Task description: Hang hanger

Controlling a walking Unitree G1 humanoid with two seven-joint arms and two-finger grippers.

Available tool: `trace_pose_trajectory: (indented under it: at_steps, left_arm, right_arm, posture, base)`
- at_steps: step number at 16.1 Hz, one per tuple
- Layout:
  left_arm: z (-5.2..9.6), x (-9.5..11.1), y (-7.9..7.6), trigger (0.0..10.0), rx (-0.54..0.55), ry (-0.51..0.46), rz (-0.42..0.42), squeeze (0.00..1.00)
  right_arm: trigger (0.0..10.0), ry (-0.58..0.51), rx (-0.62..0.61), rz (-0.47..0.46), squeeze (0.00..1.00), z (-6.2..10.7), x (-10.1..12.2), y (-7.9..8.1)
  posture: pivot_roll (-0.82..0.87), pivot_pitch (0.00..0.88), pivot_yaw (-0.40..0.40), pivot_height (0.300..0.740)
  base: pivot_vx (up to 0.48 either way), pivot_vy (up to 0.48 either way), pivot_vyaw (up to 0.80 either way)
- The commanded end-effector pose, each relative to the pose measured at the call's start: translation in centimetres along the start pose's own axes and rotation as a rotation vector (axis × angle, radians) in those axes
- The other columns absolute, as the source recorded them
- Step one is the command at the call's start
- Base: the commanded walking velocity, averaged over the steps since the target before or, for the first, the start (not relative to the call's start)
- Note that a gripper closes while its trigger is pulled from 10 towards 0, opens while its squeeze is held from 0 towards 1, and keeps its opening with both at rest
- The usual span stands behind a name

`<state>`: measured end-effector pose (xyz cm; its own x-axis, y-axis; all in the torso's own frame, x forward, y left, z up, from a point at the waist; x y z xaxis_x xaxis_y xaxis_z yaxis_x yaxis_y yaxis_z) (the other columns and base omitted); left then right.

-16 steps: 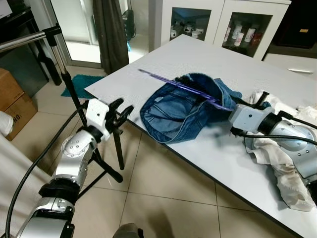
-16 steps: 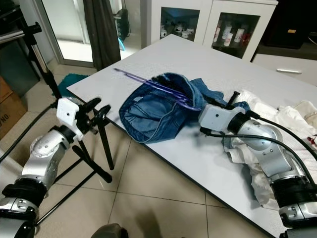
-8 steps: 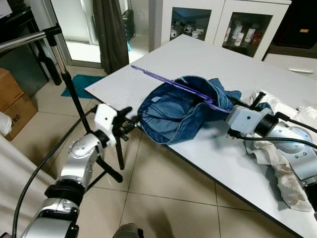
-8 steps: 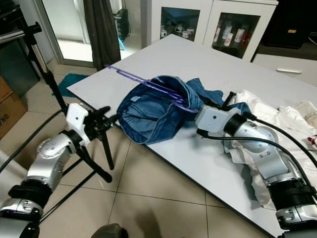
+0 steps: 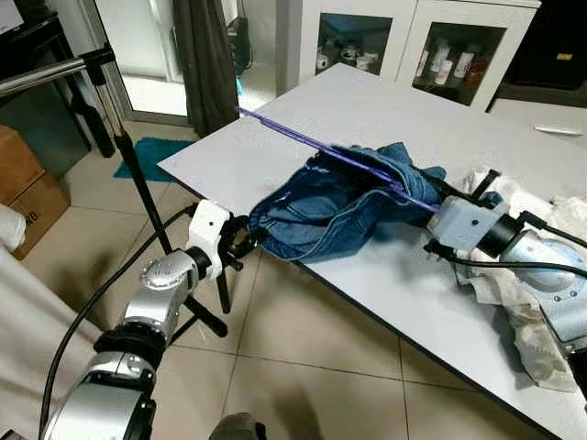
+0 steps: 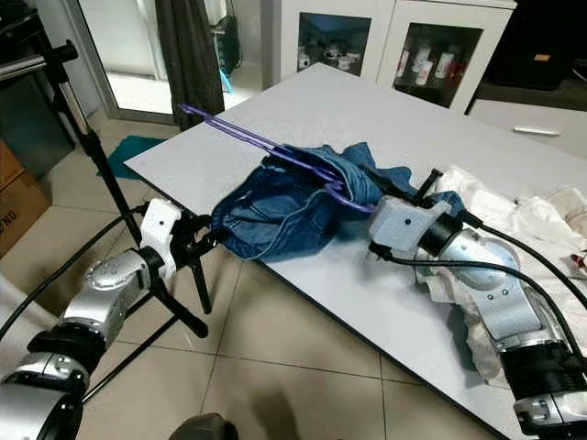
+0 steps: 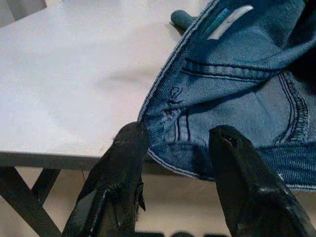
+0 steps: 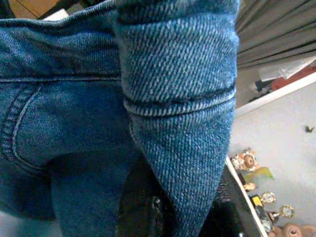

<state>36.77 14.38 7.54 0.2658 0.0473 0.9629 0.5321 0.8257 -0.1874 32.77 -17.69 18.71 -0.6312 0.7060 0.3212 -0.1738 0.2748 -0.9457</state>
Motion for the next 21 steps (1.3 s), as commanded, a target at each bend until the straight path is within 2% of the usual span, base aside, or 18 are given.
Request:
trace_pose_trajectory:
  at_steps: [1,2,4,8,12,14,15,18,20,21]
  left_arm:
    - [-0.2,0.5,0.0,7.4,-0.002,-0.011,-0.007,0.00]
    - [-0.3,1.0,0.0,0.0,-0.006,-0.039,-0.006,0.00]
    - [-0.3,1.9,-0.2,0.0,-0.026,-0.087,-0.022,0.00]
    - [-0.2,2.6,0.0,0.0,-0.030,-0.121,-0.011,0.00]
    - [0.0,2.1,-0.7,0.0,-0.084,-0.127,0.023,0.00]
    - [0.1,2.5,-1.1,0.0,-0.110,-0.159,0.026,0.00]
    - [0.5,3.4,-0.7,0.0,-0.108,-0.207,0.029,0.00]
    - [0.9,3.5,0.2,0.0,-0.081,-0.201,0.024,0.00]
    - [1.2,3.1,1.9,0.0,0.031,-0.172,0.044,0.00]
    - [1.4,2.9,2.9,6.2,0.103,-0.172,0.091,0.00]
  right_arm:
    - [0.0,-0.025,-0.047,0.016,0.00,0.2,0.4,-1.3]
    - [0.0,-0.031,-0.049,0.014,0.00,0.2,0.6,-1.3]
    - [0.0,-0.051,-0.051,0.008,0.00,0.3,0.9,-1.3]
    - [0.0,-0.109,-0.062,-0.013,0.00,0.7,1.8,-1.5]
    - [0.0,-0.122,-0.061,-0.025,0.00,0.8,2.1,-1.4]
    - [0.0,-0.120,-0.055,-0.029,0.00,0.9,1.9,-1.1]
    - [0.0,-0.118,-0.051,-0.039,0.00,1.1,1.7,-0.9]
    - [0.0,-0.121,-0.083,-0.064,0.00,1.2,1.7,-1.3]
    - [0.0,-0.113,-0.101,-0.071,0.00,1.2,1.5,-1.5]
    - [0.0,-0.108,-0.102,-0.070,0.00,1.2,1.4,-1.4]
  posture:
    - [0.18,0.000,0.012,0.740]
    - [0.18,0.000,0.012,0.740]
    - [0.17,0.000,0.015,0.740]
    - [0.17,0.000,0.013,0.740]
    - [0.17,0.000,0.009,0.740]
    - [0.18,0.000,0.007,0.740]
    - [0.18,0.000,0.004,0.740]
    - [0.18,0.000,0.003,0.740]
    - [0.18,0.000,0.004,0.740]
    - [0.18,0.000,0.006,0.740]
  base:
    - [0.000,0.000,0.00]
    - [0.000,0.000,0.00]
    - [0.000,0.000,0.00]
    - [0.000,0.000,0.00]
    - [0.000,0.000,0.00]
    - [0.000,0.000,0.00]
    - [0.000,0.000,0.00]
    - [0.000,0.000,0.00]
    - [0.000,0.000,0.00]
    - [0.000,0.000,0.00]
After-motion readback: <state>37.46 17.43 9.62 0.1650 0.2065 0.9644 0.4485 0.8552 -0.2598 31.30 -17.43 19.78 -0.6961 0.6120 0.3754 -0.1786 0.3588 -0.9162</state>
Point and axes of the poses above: a point about 5 cm out from each wrist's last joint towards the gripper, its own z axis pointing back from the gripper into the wrist, its own x axis along the axis of the wrist's last joint, y = z × x, the point moved 4 cm from there along -z, pointing out of the wrist towards the gripper, and after that the axes turned 14 degrees about z, right-handed, at the moved point
